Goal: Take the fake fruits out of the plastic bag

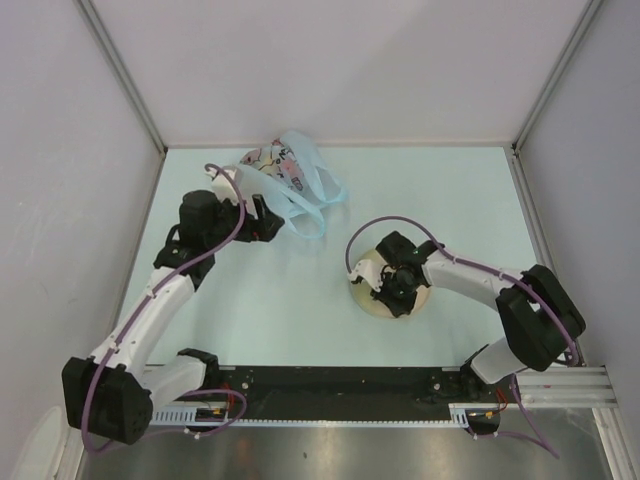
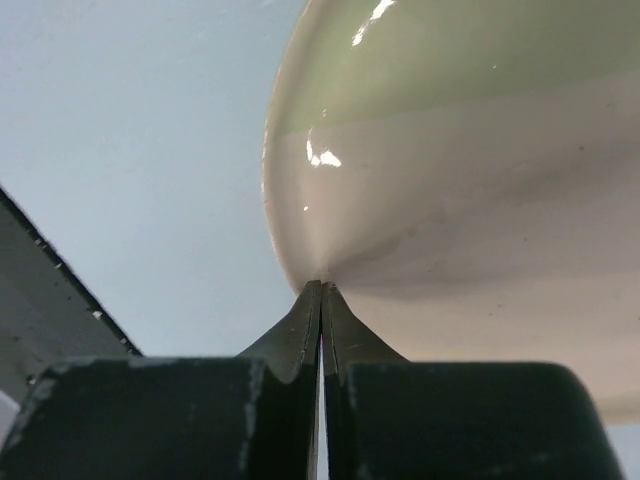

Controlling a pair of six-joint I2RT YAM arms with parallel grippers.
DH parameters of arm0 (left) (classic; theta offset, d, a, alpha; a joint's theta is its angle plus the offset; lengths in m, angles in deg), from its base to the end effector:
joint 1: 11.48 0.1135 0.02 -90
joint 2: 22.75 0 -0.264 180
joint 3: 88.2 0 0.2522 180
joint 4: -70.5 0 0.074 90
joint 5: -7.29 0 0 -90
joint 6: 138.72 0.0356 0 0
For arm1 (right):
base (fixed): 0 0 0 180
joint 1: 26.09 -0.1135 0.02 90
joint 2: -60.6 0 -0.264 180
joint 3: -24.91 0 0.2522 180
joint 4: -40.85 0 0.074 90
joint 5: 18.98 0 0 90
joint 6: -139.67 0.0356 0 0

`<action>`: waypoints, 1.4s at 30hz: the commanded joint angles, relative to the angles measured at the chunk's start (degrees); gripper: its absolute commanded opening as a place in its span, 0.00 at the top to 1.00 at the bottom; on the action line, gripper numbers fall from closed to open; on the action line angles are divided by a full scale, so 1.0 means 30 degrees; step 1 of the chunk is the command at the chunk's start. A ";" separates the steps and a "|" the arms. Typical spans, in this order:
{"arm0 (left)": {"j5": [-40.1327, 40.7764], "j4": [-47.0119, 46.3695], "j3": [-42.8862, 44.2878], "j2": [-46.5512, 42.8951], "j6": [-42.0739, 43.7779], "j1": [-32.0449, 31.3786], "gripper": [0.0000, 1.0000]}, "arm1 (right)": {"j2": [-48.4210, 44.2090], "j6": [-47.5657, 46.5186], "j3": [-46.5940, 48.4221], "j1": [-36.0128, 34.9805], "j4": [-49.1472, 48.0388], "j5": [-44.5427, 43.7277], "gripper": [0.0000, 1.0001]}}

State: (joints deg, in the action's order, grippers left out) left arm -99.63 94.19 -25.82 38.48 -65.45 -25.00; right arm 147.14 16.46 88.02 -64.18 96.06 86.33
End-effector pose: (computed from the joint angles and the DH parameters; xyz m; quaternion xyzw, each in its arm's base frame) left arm 0.2357 -0.0673 0.3086 0.0586 0.8246 -0.2614 0.4983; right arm 0.1963 0.1658 0.1705 -0.5855 0.7937 0.1366 0.0924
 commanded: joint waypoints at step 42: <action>0.4880 -0.3780 -0.2204 0.3642 2.1606 -0.7418 0.65 | 0.5717 -0.4308 0.9685 0.1593 -1.6331 0.3250 0.30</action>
State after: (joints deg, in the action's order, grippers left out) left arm -88.20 86.89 -32.13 51.79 -1.87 -47.25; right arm 160.02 6.01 114.68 -59.00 59.45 102.11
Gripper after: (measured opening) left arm 0.466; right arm 0.825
